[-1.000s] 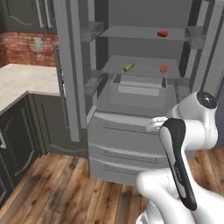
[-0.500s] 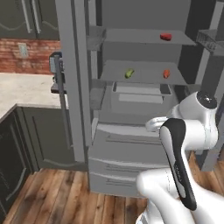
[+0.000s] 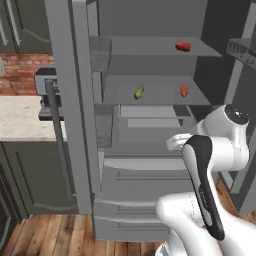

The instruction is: Gather the cucumber and sweet potato from the fridge and place them on a tray on the dining counter. Then gather the steak and chicken drumstick from the fridge and place them on the other tray.

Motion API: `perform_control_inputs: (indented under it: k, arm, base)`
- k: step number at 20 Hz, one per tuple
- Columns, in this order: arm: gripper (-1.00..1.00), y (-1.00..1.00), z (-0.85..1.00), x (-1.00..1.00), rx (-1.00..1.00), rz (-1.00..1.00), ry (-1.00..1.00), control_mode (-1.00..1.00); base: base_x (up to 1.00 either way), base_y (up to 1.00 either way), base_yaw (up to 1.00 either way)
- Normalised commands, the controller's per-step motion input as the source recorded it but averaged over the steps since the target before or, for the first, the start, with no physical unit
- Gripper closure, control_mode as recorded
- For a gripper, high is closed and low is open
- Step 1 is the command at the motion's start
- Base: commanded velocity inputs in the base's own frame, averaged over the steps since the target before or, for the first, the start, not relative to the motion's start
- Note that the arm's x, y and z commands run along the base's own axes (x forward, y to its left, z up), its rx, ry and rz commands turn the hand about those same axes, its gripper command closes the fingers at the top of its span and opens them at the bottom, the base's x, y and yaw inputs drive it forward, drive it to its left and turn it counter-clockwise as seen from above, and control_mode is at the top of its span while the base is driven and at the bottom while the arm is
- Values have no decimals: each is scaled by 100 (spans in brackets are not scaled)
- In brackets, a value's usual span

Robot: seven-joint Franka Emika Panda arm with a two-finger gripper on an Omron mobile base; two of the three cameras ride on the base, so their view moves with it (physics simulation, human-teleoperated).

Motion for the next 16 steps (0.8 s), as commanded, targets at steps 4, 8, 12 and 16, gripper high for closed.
perform_control_inputs:
  k: [4, 8, 12, 16]
  arm:
    - [-100, 0, 0, 0, 0, 0, 0, 100]
    - [-100, 0, 0, 0, 0, 0, 0, 100]
    - [-100, 0, 0, 0, 0, 0, 0, 100]
    - [-100, 0, 0, 0, 0, 0, 0, 100]
  base:
    - [46, 24, -30]
    - [47, 36, -28]
    - [49, 37, -24]
    - [43, 32, -17]
